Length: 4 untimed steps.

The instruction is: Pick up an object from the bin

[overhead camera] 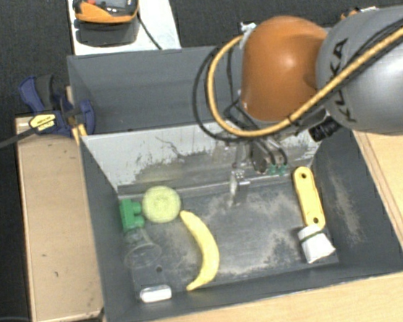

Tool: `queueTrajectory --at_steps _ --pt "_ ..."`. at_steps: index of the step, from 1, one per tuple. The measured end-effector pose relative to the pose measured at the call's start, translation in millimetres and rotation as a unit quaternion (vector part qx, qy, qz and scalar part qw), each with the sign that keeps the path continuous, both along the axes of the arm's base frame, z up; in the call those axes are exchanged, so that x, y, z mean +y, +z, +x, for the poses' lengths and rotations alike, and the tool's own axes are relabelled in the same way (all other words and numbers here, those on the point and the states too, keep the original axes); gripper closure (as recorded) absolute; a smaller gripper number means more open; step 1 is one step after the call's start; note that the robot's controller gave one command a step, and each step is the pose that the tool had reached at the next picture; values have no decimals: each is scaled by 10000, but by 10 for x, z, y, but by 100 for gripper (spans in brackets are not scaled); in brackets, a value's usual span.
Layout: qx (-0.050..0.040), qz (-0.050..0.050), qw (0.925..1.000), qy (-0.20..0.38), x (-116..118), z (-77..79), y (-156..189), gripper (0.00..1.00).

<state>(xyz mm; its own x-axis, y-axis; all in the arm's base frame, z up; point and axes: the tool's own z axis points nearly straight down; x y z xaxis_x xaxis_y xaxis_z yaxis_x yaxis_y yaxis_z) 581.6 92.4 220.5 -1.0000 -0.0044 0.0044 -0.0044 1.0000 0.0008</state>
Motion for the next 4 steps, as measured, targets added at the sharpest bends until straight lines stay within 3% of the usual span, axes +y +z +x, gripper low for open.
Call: queueTrajectory --at_steps 1,2,3,4 --pt "-42 3 10000 -12 -6 14 50 0" --pt "-51 9 9789 -2042 120 -101 -664 0" --pt "-33 -3 9729 -2312 358 -91 -770 0" --pt "-24 1 9996 -278 420 -719 -730 0"
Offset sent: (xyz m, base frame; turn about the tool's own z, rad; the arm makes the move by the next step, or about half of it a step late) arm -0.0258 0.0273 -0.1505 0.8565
